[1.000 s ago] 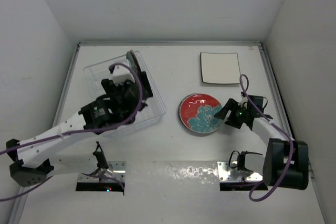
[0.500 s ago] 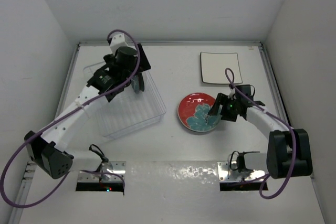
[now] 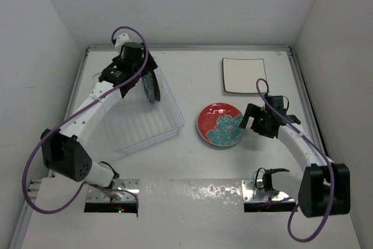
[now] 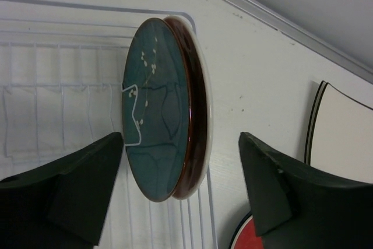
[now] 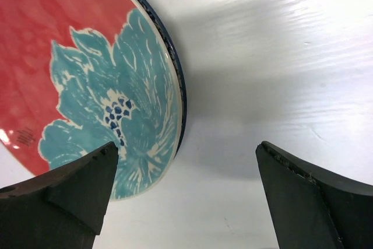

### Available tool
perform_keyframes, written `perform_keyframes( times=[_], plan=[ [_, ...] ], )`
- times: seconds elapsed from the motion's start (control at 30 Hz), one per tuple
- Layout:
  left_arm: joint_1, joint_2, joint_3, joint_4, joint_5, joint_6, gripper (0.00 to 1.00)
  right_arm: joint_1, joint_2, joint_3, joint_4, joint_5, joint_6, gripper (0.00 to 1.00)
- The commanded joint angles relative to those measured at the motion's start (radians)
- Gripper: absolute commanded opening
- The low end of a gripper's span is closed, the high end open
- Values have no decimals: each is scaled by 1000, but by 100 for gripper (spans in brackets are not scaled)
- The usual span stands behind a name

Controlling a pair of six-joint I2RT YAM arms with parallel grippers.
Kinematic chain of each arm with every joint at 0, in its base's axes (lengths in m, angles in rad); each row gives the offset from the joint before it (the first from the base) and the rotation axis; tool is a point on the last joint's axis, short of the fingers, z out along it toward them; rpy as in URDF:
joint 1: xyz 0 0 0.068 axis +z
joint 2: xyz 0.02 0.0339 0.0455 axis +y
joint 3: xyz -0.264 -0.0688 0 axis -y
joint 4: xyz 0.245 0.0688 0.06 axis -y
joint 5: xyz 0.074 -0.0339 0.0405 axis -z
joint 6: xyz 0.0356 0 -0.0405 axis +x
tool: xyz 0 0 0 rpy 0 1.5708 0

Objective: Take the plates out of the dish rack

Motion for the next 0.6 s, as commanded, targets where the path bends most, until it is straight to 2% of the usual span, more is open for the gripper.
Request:
perform_keyframes(
  times=[0.0, 0.07, 0.17, 0.27, 0.57],
  plan=[
    [39, 31, 10, 69, 43, -25, 73, 4, -87, 60, -48, 79, -10, 99],
    [70, 59, 15, 68, 78, -31, 65, 4, -114, 74, -77, 78, -21, 99],
    [101, 55, -19, 115, 132, -37, 61, 6, -134, 84, -89, 81, -38, 99],
    [117, 35, -72, 164, 183, -41, 61, 4, -124, 86, -91, 76, -46, 99],
    [141, 68, -85, 215, 259, -51, 59, 4, -95, 63, -60, 55, -50, 99]
  ],
)
